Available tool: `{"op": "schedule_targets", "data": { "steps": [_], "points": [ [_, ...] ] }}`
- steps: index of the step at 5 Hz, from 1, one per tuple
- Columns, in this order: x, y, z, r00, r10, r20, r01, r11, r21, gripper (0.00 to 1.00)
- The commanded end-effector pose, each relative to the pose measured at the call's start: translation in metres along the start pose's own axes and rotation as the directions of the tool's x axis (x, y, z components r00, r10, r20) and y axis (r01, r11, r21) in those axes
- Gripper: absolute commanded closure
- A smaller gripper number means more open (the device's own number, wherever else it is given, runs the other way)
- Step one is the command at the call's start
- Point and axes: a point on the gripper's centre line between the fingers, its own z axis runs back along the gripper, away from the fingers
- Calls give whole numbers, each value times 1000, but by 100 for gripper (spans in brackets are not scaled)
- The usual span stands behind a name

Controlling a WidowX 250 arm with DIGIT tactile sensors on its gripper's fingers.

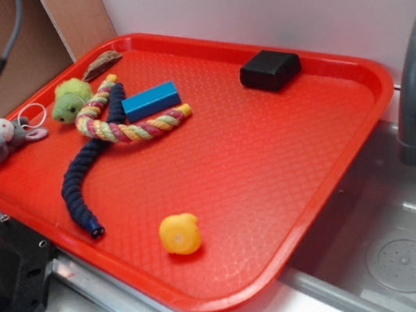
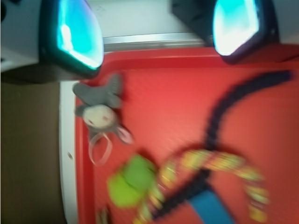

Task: Grab the gray animal.

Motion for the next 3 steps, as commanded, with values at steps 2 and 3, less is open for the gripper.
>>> {"op": "schedule_targets", "data": {
  "steps": [2,3],
  "points": [
    [26,36,-61,994,-82,77,89,992,-95,0],
    [33,45,-82,993,-73,88,83,989,-122,0]
  ]
}}
